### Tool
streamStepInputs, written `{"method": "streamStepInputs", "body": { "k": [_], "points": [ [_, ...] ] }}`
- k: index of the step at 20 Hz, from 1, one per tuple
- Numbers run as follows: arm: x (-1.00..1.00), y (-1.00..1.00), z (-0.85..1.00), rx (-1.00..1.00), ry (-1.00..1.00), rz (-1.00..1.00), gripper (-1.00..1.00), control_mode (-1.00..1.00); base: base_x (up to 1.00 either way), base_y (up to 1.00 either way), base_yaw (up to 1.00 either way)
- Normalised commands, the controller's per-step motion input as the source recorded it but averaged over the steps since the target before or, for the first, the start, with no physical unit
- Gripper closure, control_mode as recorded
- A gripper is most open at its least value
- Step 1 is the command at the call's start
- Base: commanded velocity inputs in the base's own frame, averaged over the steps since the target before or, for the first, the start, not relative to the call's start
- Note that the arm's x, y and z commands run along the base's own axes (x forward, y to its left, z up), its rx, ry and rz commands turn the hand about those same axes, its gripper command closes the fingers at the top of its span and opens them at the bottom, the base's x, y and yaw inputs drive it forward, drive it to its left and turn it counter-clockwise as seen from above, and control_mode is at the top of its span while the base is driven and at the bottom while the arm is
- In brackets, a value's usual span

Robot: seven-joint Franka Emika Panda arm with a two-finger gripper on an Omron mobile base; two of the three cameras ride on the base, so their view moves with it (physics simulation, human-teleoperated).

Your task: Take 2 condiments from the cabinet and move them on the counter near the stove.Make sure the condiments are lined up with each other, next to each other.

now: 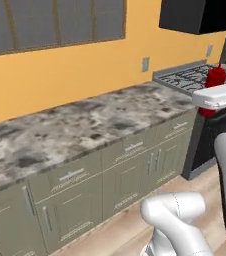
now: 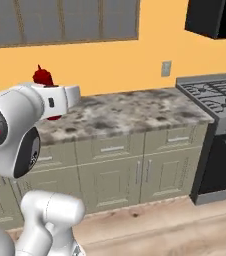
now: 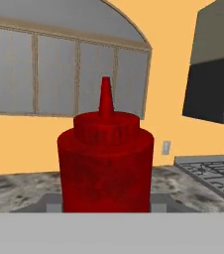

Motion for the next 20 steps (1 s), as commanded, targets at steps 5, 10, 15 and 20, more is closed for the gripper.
{"method": "streamStepInputs", "body": {
  "k": [5, 10, 15, 20],
  "points": [
    [0.0, 0.0, 0.0, 0.0, 0.0, 0.0, 1.0, 1.0, 0.0, -0.02, -0.99],
    [0.0, 0.0, 0.0, 0.0, 0.0, 0.0, 1.0, 1.0, 0.01, -0.03, -0.9],
    [0.0, 0.0, 0.0, 0.0, 0.0, 0.0, 1.0, 1.0, 0.32, 0.01, -0.79],
    [0.0, 0.0, 0.0, 0.0, 0.0, 0.0, 1.0, 1.0, 0.75, 0.35, -0.32]
  ]
}}
